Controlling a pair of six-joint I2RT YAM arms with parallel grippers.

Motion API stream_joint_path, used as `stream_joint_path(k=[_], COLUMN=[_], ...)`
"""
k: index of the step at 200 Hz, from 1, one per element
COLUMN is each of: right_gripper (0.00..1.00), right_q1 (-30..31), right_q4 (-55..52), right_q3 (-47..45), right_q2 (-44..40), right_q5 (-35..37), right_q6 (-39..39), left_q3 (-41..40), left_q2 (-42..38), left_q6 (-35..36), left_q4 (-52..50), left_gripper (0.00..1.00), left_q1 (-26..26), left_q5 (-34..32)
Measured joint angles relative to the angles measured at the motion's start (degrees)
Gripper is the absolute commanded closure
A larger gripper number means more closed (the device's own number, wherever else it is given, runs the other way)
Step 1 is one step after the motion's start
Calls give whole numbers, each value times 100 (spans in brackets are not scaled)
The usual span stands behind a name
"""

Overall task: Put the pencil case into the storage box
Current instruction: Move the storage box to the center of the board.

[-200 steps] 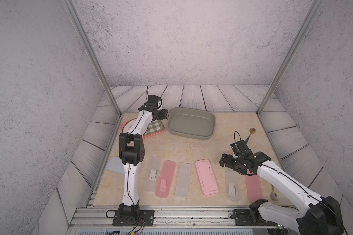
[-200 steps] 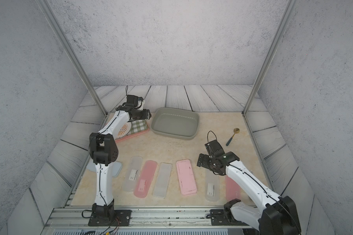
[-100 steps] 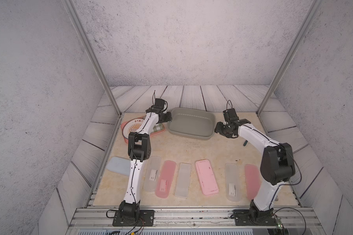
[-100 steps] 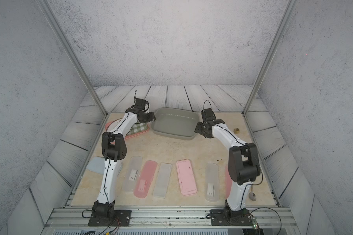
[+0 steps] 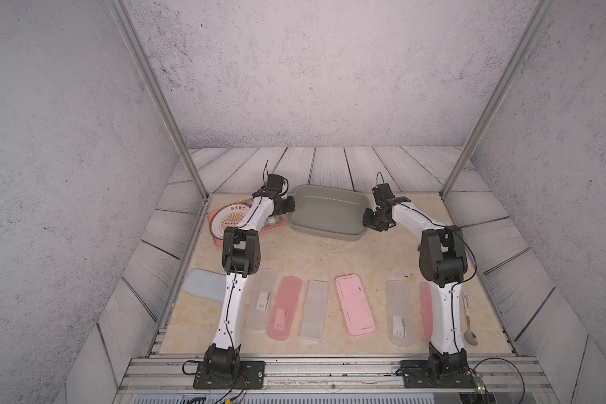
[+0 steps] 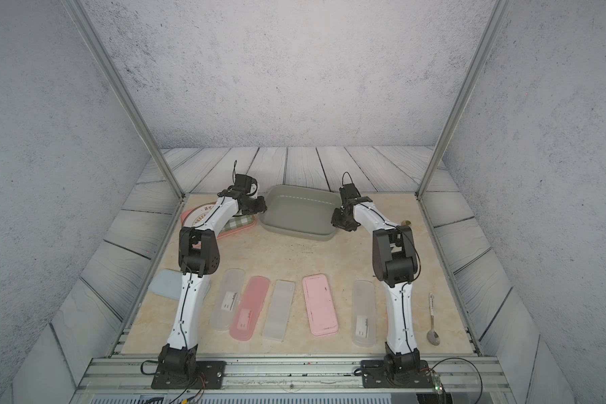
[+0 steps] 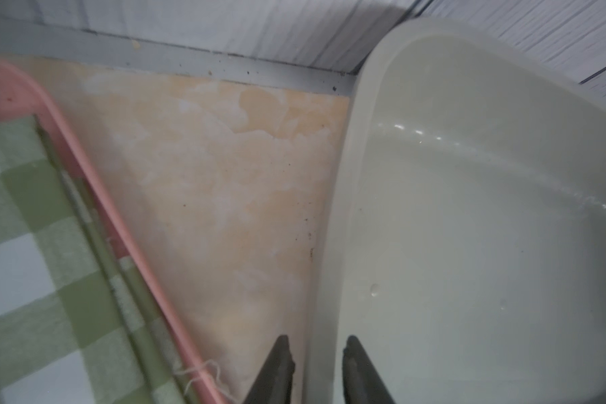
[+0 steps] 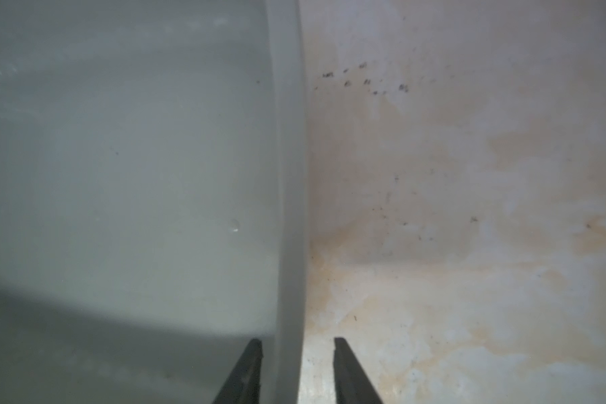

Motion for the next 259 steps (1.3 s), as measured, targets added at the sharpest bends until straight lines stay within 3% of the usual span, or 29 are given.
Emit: stream_joint_path(k=[23,34,60,112,152,190,232,259], right_gripper=[94,100,100,100,100,100,98,91], right_q1=[-9,-11,-39,7,59,59,22,24], right_q4=[59,103,308,-48,-188,151,527,612], right_q3=[2,2,-286,-1449,-1989,-2330,-2715,-2898], right_q2=[37,33,-103,-975,-1401,-1493,-1646,-1768], right_q5=[-173,-190,-352,-903,-1115,-1198,-1300,-1314], right_q6=[-2,90,94,-160,-350,-444,-498,-498], left_q3=[17,24,-317,-3541,-5010,-5803,-6131,-6347], left_q2=[92,90,-120,-2345,-3230,-3543,-3661,-3781], left_q6=[-50,-94,-136,-468,-839,-966,-968,-968], left_q4=[17,-15,20,422,807,1443,1515,1615], left_gripper=[100,100,100,100,96,85,82,78], left_q1=[-7,-26,-24,-33,-2,63,125,157], left_q5=[90,70,90,48,177,433,793,901])
